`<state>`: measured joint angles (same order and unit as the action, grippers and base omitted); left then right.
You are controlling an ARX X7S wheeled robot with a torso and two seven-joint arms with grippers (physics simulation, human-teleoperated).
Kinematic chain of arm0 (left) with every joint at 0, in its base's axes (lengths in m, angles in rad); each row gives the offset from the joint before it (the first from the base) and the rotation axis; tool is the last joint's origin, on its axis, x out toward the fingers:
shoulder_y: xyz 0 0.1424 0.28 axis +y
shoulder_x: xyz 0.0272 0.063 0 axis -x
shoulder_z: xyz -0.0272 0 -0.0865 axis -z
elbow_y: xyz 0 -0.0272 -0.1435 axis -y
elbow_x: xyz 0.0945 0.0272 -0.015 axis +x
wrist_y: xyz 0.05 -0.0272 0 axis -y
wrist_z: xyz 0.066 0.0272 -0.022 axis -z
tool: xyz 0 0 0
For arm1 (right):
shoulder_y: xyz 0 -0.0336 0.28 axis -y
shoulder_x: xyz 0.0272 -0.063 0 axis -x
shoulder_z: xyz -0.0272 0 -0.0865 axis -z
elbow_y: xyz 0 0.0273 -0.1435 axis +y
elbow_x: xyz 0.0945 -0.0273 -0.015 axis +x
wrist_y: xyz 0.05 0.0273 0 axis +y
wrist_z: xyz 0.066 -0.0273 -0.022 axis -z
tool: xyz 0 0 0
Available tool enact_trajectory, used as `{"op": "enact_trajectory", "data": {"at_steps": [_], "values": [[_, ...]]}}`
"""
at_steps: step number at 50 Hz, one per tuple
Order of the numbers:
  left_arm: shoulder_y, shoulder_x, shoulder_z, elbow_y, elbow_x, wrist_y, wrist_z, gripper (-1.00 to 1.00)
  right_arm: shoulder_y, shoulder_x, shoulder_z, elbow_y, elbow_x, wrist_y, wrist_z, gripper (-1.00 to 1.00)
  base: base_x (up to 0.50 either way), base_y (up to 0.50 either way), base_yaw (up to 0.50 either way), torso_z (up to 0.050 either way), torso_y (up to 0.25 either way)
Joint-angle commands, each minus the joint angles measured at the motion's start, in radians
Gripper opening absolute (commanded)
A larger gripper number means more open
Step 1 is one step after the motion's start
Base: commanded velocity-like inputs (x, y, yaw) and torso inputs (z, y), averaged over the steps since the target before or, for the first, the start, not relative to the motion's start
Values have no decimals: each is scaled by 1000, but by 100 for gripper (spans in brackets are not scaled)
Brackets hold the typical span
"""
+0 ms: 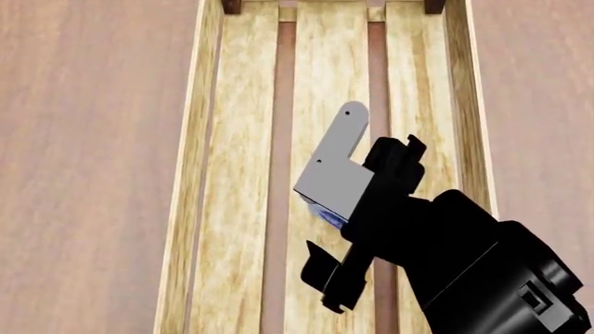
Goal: Pick up the cream cheese and put it in the tray.
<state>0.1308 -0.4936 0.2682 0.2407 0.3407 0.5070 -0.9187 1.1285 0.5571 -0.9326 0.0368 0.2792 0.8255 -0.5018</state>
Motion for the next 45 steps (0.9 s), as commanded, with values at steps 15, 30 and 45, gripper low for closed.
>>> {"op": "enact_trajectory", "data": {"at_steps": [15,30,45], "values": [[15,-12,-19,67,11,-48,14,100,31,121,7,-366,-8,154,20,100,0,0,0,0,0],[32,-18,-42,138,39,-112,32,100,64,229,104,-517,36,254,29,100,0,0,0,0,0],[29,-29,-71,200,22,-166,57,100,14,349,322,-600,138,279,63,100,0,0,0,0,0]]}}
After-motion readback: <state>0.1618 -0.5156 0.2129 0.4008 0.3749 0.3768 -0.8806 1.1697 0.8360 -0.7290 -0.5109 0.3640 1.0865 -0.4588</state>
